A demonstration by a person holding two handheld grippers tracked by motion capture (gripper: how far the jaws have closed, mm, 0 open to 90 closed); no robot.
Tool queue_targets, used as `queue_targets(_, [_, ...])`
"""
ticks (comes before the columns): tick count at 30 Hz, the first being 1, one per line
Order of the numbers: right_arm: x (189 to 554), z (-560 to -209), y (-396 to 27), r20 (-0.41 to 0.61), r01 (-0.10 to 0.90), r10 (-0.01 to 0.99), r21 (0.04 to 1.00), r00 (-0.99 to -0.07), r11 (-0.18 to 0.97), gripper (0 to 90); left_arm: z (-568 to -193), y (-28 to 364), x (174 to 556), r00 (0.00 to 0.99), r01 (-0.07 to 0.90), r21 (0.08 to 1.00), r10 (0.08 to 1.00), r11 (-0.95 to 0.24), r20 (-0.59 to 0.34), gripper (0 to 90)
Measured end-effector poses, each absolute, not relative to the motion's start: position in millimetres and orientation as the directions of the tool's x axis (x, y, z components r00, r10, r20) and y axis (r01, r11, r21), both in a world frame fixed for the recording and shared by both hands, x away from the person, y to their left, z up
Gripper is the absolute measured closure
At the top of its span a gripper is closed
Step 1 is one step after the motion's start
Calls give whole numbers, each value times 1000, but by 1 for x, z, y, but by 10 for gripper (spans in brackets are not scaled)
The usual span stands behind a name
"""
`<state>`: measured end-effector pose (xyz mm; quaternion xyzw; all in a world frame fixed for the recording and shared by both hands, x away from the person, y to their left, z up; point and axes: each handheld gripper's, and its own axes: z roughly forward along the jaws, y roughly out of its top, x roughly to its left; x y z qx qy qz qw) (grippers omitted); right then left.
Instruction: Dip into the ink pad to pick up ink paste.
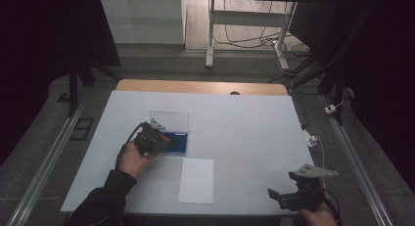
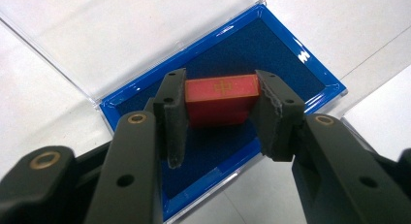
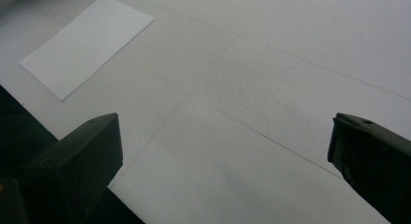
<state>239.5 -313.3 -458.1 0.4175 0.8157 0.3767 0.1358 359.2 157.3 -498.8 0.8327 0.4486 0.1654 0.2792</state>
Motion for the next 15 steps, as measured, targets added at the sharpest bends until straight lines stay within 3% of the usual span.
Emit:
queue_targets(7, [240, -458, -314, 94, 579, 783, 728, -615, 368, 0, -495, 160, 364, 551, 667, 600, 835, -442, 3, 586])
queue_targets(15, [240, -458, -314, 95, 578, 781, 728, -617, 369, 0, -485, 168, 365, 548, 640, 667, 835, -382, -47, 584])
